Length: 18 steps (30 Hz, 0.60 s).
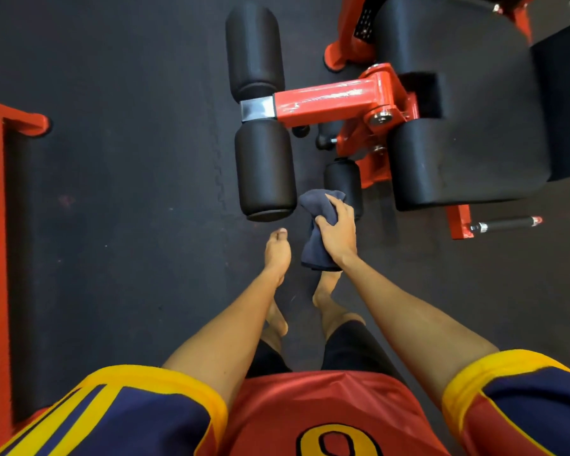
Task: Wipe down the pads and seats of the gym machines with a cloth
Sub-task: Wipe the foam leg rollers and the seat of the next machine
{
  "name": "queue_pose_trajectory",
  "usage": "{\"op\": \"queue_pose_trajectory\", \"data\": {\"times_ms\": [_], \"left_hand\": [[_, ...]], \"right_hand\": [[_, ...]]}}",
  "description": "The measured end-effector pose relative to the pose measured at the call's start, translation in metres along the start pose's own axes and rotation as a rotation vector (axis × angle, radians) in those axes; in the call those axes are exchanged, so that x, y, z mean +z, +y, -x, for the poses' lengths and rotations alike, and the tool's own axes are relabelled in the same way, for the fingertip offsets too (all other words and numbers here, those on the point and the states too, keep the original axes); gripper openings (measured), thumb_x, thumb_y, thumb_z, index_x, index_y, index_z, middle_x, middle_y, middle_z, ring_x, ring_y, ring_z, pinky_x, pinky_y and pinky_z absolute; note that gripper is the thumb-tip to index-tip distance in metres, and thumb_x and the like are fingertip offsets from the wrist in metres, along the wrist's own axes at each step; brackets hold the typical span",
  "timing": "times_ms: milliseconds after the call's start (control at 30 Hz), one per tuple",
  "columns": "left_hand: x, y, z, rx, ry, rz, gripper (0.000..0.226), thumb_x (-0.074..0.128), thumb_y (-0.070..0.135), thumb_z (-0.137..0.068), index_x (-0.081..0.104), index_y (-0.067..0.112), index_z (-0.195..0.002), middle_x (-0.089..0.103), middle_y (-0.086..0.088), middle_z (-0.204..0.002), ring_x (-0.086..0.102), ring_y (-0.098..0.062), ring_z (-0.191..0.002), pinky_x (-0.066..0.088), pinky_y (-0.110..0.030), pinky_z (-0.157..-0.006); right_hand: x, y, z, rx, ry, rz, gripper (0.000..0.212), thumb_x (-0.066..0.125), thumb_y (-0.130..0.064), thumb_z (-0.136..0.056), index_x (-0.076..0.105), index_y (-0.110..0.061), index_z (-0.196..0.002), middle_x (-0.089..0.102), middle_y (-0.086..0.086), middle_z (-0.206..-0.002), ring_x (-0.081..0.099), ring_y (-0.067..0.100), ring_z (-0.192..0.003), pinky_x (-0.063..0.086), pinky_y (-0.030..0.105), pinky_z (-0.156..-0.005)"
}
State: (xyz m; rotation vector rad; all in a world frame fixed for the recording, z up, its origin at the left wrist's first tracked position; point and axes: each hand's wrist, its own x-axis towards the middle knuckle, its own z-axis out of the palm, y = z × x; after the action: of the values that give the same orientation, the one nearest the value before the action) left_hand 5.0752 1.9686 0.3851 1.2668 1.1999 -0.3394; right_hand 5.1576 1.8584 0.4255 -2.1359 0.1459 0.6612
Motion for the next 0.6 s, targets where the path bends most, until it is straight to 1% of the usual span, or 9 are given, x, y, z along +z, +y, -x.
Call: {"op": "queue_pose_trajectory", "data": {"times_ms": [100,167,200,233,300,367,400,500,600], "left_hand": [[0.026,0.003,-0.010,0.006,-0.006,-0.048,0.045,0.035,0.039,-0.108,0.055,0.012,-0.138,0.056,-0.014,-0.140,0.053,-0.031,-0.128,0.040,-0.040,-0.105],[0.041,0.006,-0.020,0.001,-0.018,-0.055,0.046,0.034,0.039,-0.108,0.053,0.013,-0.141,0.054,-0.010,-0.144,0.051,-0.027,-0.130,0.039,-0.037,-0.105],[0.050,0.006,-0.028,-0.003,-0.012,-0.057,0.047,0.033,0.040,-0.108,0.051,0.014,-0.143,0.053,-0.008,-0.145,0.050,-0.026,-0.132,0.038,-0.037,-0.108],[0.058,0.005,-0.035,-0.008,-0.001,-0.055,0.047,0.033,0.040,-0.108,0.050,0.014,-0.144,0.051,-0.008,-0.147,0.049,-0.025,-0.134,0.038,-0.039,-0.111],[0.083,0.007,-0.055,-0.010,0.022,-0.045,0.047,0.033,0.041,-0.108,0.050,0.015,-0.144,0.051,-0.008,-0.148,0.049,-0.024,-0.135,0.036,-0.043,-0.115],[0.102,0.009,-0.075,-0.007,0.025,-0.052,0.047,0.034,0.041,-0.108,0.051,0.015,-0.143,0.053,-0.008,-0.145,0.050,-0.025,-0.133,0.037,-0.044,-0.114],[0.113,0.011,-0.088,-0.001,0.026,-0.060,0.048,0.034,0.042,-0.107,0.051,0.015,-0.143,0.055,-0.009,-0.143,0.050,-0.026,-0.132,0.037,-0.044,-0.113],[0.142,0.007,-0.128,-0.004,0.036,-0.060,0.049,0.034,0.046,-0.107,0.051,0.016,-0.142,0.055,-0.009,-0.143,0.051,-0.026,-0.132,0.037,-0.044,-0.113],[0.169,0.003,-0.159,-0.002,0.023,-0.069,0.047,0.032,0.044,-0.109,0.050,0.016,-0.142,0.054,-0.006,-0.143,0.050,-0.024,-0.133,0.036,-0.035,-0.103]], "right_hand": [[-0.013,0.027,-0.021,0.021,0.012,0.017,0.052,0.059,-0.021,-0.095,0.049,-0.037,-0.144,0.040,-0.003,-0.146,0.054,0.025,-0.125,0.047,0.048,-0.107],[-0.023,0.042,-0.037,0.046,0.031,0.034,0.051,0.059,-0.022,-0.096,0.050,-0.036,-0.145,0.040,-0.003,-0.147,0.054,0.025,-0.126,0.046,0.042,-0.107],[-0.026,0.050,-0.046,0.070,0.030,0.048,0.051,0.059,-0.023,-0.097,0.049,-0.037,-0.145,0.039,-0.004,-0.148,0.054,0.026,-0.127,0.046,0.041,-0.105],[-0.028,0.057,-0.052,0.085,0.026,0.067,0.051,0.059,-0.025,-0.097,0.048,-0.039,-0.145,0.038,-0.005,-0.150,0.053,0.026,-0.127,0.046,0.042,-0.104],[-0.036,0.077,-0.074,0.061,0.027,0.111,0.052,0.059,-0.028,-0.097,0.046,-0.042,-0.146,0.035,-0.007,-0.152,0.050,0.029,-0.131,0.045,0.049,-0.105],[-0.041,0.092,-0.095,0.040,0.054,0.142,0.054,0.059,-0.031,-0.097,0.043,-0.044,-0.147,0.032,-0.006,-0.155,0.045,0.030,-0.136,0.044,0.054,-0.106],[-0.042,0.099,-0.109,0.044,0.067,0.156,0.055,0.059,-0.032,-0.097,0.042,-0.044,-0.148,0.030,-0.004,-0.158,0.042,0.032,-0.139,0.043,0.054,-0.108],[-0.045,0.123,-0.142,0.054,0.092,0.215,0.057,0.060,-0.036,-0.099,0.039,-0.039,-0.153,0.026,0.004,-0.165,0.032,0.033,-0.148,0.034,0.048,-0.116],[-0.048,0.136,-0.167,0.013,0.136,0.287,0.056,0.058,-0.038,-0.102,0.039,-0.034,-0.155,0.028,0.008,-0.165,0.030,0.029,-0.148,0.033,0.040,-0.115]]}}
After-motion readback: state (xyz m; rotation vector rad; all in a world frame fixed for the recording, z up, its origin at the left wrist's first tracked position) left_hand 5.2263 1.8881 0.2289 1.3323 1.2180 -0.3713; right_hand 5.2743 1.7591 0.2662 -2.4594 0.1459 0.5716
